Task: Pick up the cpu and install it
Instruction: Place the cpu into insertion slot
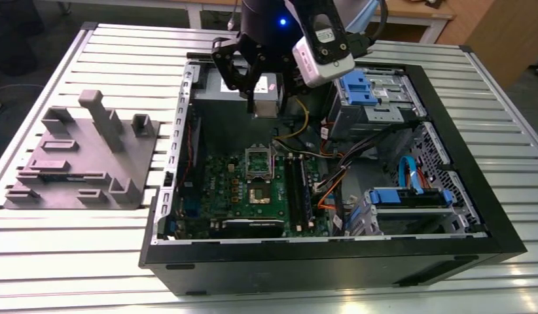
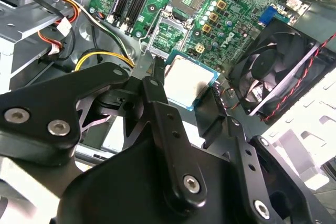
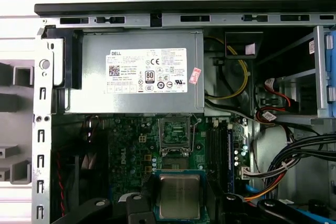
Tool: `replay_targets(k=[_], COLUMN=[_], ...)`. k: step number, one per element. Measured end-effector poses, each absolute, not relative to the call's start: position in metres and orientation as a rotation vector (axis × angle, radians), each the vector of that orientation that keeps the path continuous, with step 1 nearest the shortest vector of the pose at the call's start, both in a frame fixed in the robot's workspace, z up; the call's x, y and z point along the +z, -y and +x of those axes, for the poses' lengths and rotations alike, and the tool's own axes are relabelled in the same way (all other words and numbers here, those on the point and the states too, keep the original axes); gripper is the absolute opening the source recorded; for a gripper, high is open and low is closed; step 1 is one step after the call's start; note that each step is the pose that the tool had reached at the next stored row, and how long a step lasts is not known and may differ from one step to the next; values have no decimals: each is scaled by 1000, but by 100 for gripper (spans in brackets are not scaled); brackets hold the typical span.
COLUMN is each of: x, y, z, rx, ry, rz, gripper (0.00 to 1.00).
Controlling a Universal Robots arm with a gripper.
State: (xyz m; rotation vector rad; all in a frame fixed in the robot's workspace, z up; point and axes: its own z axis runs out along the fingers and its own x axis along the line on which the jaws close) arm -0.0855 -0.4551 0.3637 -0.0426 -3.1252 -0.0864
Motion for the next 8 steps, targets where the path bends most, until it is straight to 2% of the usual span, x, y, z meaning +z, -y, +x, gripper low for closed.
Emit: replay_targets(k=[8], x=[355], y=[455], z=[-85], rx=[-86], ry=[3125], rz=[-43], gripper=[47])
